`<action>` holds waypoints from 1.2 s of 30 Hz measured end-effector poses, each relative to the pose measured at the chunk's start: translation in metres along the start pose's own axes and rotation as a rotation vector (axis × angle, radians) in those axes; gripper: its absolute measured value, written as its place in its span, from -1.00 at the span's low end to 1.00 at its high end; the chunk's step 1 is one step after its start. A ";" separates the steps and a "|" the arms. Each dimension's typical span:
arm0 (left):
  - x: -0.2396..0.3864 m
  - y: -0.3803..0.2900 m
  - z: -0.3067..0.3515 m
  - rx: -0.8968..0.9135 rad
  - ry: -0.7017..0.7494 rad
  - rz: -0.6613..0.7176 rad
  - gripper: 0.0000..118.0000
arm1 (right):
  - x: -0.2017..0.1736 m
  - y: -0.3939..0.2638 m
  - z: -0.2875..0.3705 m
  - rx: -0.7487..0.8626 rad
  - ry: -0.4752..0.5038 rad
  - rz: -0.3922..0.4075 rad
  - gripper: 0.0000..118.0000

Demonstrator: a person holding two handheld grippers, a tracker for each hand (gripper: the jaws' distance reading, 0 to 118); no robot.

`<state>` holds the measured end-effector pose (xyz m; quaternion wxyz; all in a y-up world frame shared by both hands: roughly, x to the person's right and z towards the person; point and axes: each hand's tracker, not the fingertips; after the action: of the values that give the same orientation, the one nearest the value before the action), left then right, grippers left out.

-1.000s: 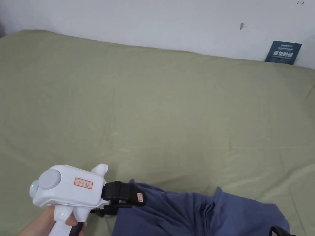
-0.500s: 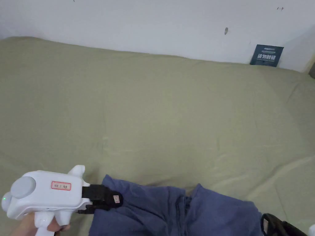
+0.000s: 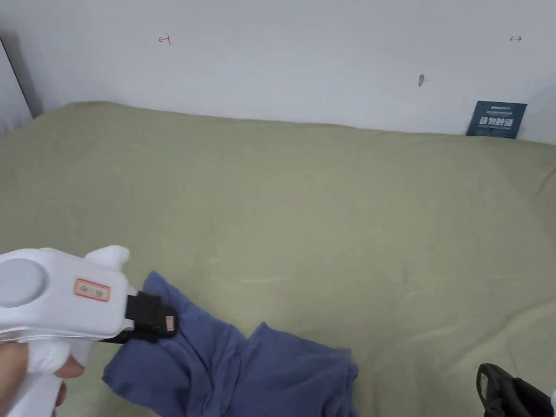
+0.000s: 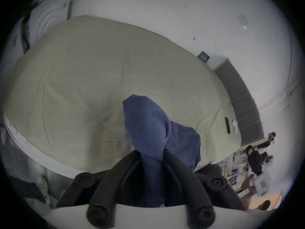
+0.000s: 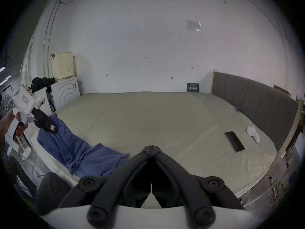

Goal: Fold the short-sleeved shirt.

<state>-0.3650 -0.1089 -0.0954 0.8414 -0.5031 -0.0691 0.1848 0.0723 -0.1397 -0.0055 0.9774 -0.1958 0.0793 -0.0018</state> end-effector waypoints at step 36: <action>0.061 -0.089 -0.229 -0.245 -0.397 -0.007 -0.99 | 0.028 0.000 0.016 0.009 -0.100 -0.082 -1.00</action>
<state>-0.2180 -0.3114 -0.1332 0.7447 -0.5549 -0.2567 0.2676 0.1026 -0.1345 0.0046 0.9801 -0.1944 0.0224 -0.0324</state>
